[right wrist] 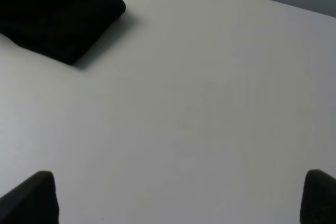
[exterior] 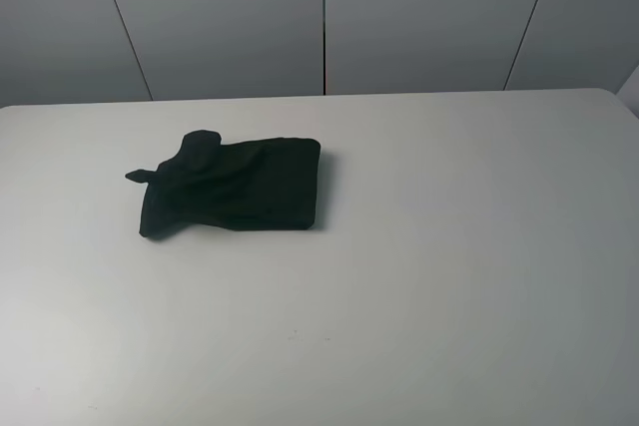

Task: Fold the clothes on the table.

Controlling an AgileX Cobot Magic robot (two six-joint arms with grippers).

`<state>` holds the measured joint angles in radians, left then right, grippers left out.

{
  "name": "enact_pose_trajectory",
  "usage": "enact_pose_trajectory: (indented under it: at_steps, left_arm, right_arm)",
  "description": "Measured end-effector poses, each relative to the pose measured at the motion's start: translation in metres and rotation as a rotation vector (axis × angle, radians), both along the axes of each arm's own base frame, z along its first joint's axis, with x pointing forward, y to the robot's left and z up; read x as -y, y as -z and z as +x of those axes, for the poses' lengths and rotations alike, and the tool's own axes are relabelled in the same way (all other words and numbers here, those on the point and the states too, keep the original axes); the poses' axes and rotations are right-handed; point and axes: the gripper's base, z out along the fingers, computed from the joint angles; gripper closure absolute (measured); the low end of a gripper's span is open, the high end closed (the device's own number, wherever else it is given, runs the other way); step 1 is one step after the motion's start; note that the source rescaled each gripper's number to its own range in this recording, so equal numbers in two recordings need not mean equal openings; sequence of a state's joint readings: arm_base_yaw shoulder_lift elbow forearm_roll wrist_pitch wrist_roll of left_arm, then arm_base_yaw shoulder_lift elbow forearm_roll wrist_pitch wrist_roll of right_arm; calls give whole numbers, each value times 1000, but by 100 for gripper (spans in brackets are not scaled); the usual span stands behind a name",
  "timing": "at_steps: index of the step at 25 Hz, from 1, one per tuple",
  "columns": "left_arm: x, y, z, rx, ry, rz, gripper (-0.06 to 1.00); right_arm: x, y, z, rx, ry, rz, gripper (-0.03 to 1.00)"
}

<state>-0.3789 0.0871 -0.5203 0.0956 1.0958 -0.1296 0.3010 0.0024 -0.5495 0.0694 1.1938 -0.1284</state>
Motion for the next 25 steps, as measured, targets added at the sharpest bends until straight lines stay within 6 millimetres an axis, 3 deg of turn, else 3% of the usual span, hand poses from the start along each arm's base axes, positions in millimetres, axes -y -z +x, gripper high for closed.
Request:
enact_pose_trajectory:
  at_steps: [17, 25]
  left_arm:
    - [1, 0, -1, 6, 11, 1, -4]
    - [0, 0, -1, 8, -129, -1, -4]
  right_arm:
    - [-2, 2, 8, 53, 3, 16, -3]
    - [-2, 2, 8, 53, 25, 24, -3]
